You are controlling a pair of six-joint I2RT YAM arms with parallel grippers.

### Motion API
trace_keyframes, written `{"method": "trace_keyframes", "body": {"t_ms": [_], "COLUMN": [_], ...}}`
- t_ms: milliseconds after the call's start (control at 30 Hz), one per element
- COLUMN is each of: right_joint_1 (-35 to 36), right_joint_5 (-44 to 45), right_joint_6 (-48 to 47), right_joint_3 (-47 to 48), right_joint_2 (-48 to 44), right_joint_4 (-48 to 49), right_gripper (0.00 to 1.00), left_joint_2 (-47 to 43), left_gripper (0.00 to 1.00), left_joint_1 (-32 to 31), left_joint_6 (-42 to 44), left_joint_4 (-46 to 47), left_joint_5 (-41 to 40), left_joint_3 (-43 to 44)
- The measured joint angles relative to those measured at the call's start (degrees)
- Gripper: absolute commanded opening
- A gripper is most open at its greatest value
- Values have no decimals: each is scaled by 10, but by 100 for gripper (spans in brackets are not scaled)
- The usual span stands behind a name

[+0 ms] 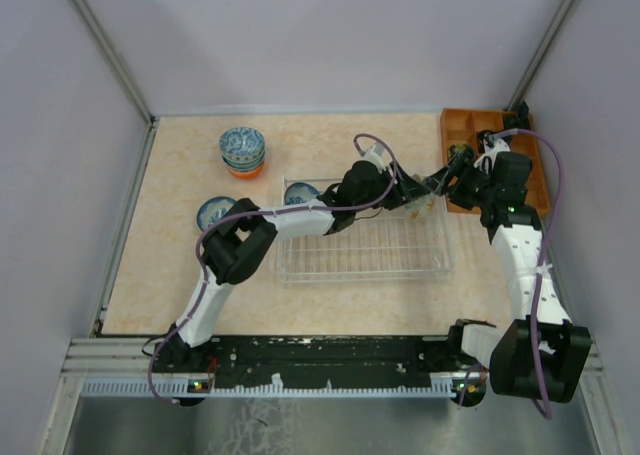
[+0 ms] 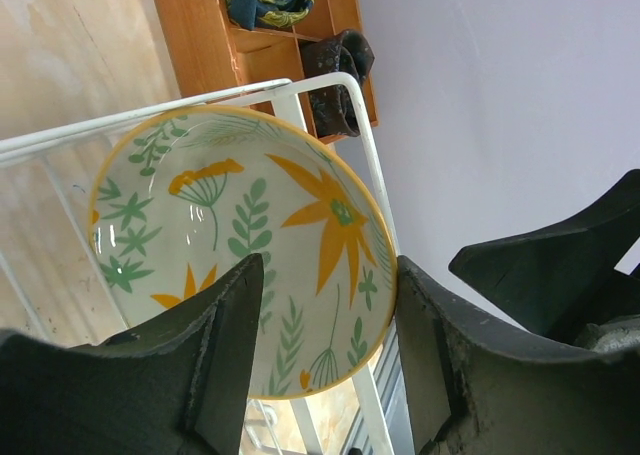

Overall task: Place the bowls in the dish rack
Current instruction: Place the bowl in the dish rack.

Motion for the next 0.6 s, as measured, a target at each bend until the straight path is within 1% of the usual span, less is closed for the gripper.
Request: {"method": "trace_keyframes", "body": {"t_ms": [100,200,267,300,400,433,467,600], "right_joint_1": [0,0,0,0,0,0,0,0], "right_joint_5": [0,0,0,0,0,0,0,0], "right_joint_6": [0,2,3,3,4,4,4,4], "right_joint_3": [0,-3,-5,-6,-7,-7,-7,-7], "right_joint_2": [0,0,0,0,0,0,0,0], "right_joint_4": [0,5,6,7,8,9,8,8], "right_gripper": [64,64,64,64,64,64,64,64], "left_joint_2": [0,0,0,0,0,0,0,0], "left_gripper": [68,70,73,77,81,88,93,94], "left_joint_1": [0,1,2,3,4,4,4,4], "left_joint_6": [1,3,4,5,9,9,10,13], "left_joint_4": [-1,-6,-7,-7,-7,-6,-3,9], "left_joint_5": [0,0,0,0,0,0,0,0], "left_joint_3": [0,0,0,0,0,-2,-4,-17]}}
